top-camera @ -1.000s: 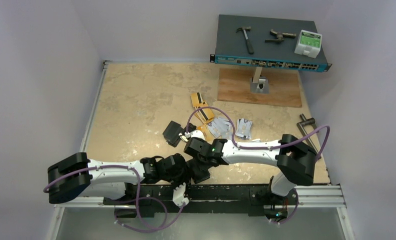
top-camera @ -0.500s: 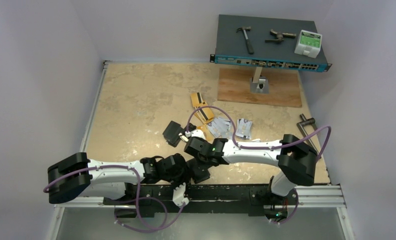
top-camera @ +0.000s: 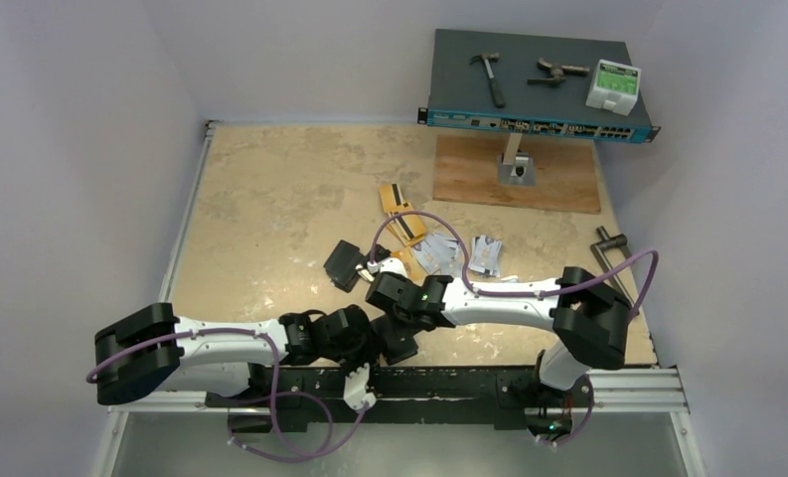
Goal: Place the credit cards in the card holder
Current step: Close the card holder at the corner of the board.
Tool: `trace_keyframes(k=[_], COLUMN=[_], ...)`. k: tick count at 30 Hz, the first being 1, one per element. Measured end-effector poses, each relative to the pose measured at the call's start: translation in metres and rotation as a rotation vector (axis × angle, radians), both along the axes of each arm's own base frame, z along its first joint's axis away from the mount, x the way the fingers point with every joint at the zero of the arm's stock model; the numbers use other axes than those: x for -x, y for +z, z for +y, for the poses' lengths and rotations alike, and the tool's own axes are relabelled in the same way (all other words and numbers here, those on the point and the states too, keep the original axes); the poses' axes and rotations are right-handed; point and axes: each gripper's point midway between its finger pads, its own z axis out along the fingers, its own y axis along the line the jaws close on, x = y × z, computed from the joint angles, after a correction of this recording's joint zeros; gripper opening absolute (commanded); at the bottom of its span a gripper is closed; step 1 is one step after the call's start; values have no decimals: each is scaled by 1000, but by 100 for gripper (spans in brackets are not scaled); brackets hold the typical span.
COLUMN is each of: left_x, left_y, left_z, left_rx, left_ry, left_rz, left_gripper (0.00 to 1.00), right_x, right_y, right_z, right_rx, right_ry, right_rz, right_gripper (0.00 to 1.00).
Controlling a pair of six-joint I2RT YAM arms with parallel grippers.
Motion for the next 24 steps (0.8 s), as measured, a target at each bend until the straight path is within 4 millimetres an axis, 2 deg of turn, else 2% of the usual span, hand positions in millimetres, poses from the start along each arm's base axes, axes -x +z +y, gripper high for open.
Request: trace_keyframes(k=[6, 24], left_x=[0, 0], left_y=[0, 0], left_z=[0, 0], left_rx=[0, 0], left_ry=[0, 0], left_rz=[0, 0], left_gripper=[0, 0], right_x=[2, 3], right_y=[-7, -7], right_z=[3, 8], right_rx=[6, 3], right_ry=[13, 26], right_rz=[9, 17], right_gripper=[0, 0])
